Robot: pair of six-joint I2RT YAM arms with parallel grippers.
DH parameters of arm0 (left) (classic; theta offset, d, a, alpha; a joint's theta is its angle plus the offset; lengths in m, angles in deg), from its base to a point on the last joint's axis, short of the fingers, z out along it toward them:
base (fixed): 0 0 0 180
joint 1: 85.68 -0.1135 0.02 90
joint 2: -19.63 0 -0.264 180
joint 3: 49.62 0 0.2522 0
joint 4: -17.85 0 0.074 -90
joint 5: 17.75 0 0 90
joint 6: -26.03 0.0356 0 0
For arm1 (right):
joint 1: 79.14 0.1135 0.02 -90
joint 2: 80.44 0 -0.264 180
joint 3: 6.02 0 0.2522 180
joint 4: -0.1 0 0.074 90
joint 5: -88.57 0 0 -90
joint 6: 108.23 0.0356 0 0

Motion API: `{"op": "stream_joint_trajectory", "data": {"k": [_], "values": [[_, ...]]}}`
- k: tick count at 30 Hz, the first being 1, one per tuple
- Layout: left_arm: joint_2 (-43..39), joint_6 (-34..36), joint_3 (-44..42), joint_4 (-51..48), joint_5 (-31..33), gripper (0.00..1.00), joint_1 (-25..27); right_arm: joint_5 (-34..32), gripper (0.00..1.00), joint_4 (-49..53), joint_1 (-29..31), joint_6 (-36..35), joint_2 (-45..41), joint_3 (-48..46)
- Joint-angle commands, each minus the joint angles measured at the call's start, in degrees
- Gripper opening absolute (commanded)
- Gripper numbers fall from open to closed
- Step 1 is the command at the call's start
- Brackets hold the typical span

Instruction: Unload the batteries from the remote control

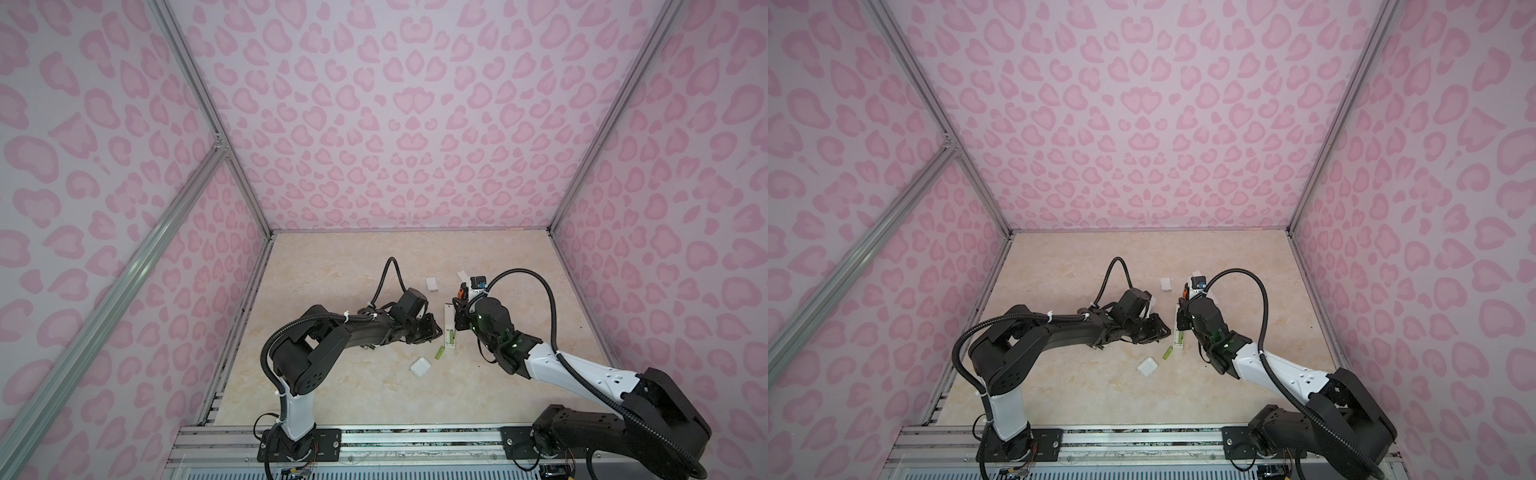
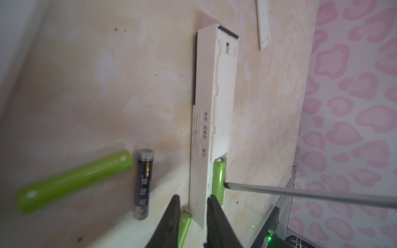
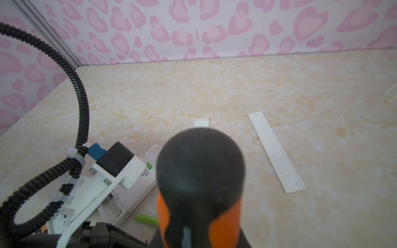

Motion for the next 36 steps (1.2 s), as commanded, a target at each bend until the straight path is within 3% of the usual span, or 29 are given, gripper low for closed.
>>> {"op": "stream_joint_trajectory", "data": {"k": [1, 8, 14, 31, 36], "values": [[0.97, -0.71, 0.61, 1.25, -0.81, 0.24, 0.41, -0.46, 0.0, -1.64, 0.16, 0.54, 0.54, -1.07], [1.72, -1.8, 0.25, 1.84, -0.74, 0.16, 0.78, -0.09, 0.0, -10.54, -1.06, 5.9, -1.33, -6.08], [1.85, -2.08, 0.03, 2.2, -0.74, 0.12, 0.98, 1.23, 0.0, -11.54, -1.44, 6.17, -0.25, -6.5], [1.07, -3.42, -0.55, 2.77, -0.64, 0.07, 1.7, -9.19, 0.0, -2.24, 6.82, -5.13, 3.64, 0.69], [0.97, -5.04, -1.13, 5.15, -1.48, 0.06, 1.69, -11.22, 0.0, -1.48, 7.28, -1.41, 4.54, 0.57]]}}
